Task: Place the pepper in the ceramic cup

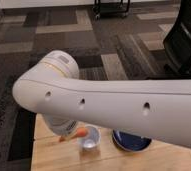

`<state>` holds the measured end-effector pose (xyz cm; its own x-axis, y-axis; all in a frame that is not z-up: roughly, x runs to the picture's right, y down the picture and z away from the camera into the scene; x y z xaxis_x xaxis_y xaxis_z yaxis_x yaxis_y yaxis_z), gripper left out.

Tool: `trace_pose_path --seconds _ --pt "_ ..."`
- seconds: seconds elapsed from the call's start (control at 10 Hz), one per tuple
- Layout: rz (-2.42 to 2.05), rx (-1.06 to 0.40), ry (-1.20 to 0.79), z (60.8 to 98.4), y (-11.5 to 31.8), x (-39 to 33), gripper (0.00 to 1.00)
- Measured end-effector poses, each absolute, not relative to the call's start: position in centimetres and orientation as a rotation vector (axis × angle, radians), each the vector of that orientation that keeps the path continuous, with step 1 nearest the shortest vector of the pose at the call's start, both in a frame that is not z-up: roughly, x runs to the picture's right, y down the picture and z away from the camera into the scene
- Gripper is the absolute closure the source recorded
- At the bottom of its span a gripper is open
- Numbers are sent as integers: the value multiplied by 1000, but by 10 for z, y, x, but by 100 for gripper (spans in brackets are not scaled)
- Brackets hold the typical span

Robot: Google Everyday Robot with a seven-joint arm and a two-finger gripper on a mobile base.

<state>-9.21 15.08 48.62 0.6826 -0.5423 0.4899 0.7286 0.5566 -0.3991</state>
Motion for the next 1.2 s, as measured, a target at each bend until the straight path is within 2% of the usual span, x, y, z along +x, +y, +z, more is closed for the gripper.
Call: trace_pose_path --seconds 0.8,1.1,1.2 --pt "-706 -667 -411 553 164 -68 100" --pt "-702 -669 -427 567 165 -64 100" --pt "-703 -670 -427 567 165 -64 91"
